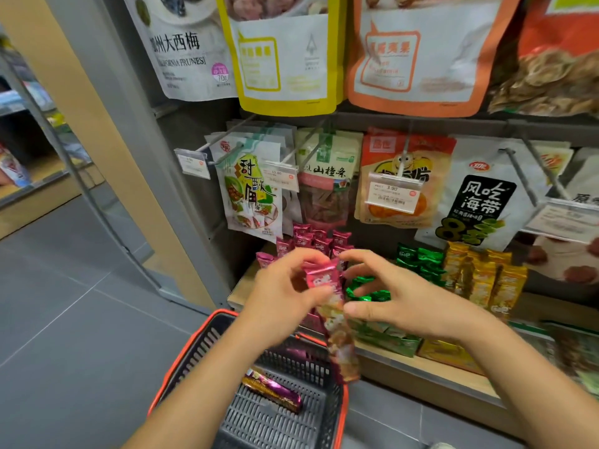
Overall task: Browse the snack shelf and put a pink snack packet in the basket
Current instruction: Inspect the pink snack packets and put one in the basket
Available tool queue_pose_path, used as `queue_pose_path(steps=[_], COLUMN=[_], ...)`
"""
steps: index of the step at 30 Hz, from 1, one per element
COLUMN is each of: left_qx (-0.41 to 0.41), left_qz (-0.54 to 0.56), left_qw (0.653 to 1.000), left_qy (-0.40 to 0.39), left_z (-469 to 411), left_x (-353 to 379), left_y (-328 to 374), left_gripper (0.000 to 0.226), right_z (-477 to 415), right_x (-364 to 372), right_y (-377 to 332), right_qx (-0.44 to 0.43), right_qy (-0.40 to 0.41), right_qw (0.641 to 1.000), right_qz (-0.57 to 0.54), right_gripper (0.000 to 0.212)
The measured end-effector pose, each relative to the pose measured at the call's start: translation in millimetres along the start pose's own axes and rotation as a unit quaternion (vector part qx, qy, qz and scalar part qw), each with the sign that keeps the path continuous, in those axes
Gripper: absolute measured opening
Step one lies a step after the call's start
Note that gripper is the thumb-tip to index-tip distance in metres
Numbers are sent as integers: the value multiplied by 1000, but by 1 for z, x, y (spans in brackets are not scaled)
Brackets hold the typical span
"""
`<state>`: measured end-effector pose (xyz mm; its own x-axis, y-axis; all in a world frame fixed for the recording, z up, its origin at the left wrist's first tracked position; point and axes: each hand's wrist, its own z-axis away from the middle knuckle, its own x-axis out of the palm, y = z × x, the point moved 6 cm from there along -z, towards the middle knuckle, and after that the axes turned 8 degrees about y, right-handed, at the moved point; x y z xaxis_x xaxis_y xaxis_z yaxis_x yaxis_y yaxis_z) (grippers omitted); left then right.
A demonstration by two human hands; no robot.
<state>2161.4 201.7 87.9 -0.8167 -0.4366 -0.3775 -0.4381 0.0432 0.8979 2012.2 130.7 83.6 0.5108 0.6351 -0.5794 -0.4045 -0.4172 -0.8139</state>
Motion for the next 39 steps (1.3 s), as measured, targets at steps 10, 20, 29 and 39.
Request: queue_pose_path(steps=[10,20,29,39], left_qx=[6,164,241,221], left_qz=[-84,-495,-604,-558], left_qw=[995,839,736,765], left_qy=[-62,-157,-190,-233], left_z=[-51,-120,-96,-70], left_x=[39,108,105,65], left_y=[-30,-95,-92,-90], left_gripper=[48,53,61,45], right_z=[-21,-1,-12,-62], right_x=[-56,-86,-76,-31], right_y=[33,62,67,66], right_qx=[2,19,31,69], right_qy=[249,528,543,420], right_qw=[969,839,831,901], right_qz=[1,-128,-116,-85], right_gripper=[35,26,28,26])
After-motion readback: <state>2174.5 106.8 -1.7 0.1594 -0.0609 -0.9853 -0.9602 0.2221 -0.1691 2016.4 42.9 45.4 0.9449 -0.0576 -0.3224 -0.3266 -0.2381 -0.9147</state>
